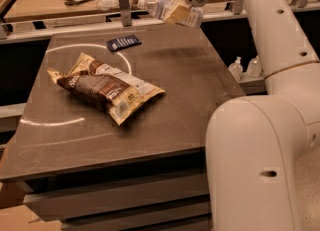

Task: Place blue plastic bottle upright

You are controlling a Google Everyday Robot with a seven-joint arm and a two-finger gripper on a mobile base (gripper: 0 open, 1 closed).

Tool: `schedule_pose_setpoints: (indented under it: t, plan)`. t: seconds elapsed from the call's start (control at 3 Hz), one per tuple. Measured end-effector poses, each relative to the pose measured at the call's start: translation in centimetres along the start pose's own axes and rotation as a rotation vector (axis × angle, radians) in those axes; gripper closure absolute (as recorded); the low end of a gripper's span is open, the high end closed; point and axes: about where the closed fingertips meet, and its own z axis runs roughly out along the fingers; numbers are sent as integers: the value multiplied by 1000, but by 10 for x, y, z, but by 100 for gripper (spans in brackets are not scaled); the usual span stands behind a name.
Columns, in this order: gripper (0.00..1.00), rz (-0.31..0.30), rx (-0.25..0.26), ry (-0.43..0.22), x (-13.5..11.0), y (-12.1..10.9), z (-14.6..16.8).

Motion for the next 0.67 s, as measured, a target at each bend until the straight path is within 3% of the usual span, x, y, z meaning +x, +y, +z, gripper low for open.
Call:
schedule_pose_setpoints:
  t: [0.33,0.67]
  plan:
    - [100,226,92,-292,-12,-12,-30]
    - [100,308,124,-640,-39,-1,-36]
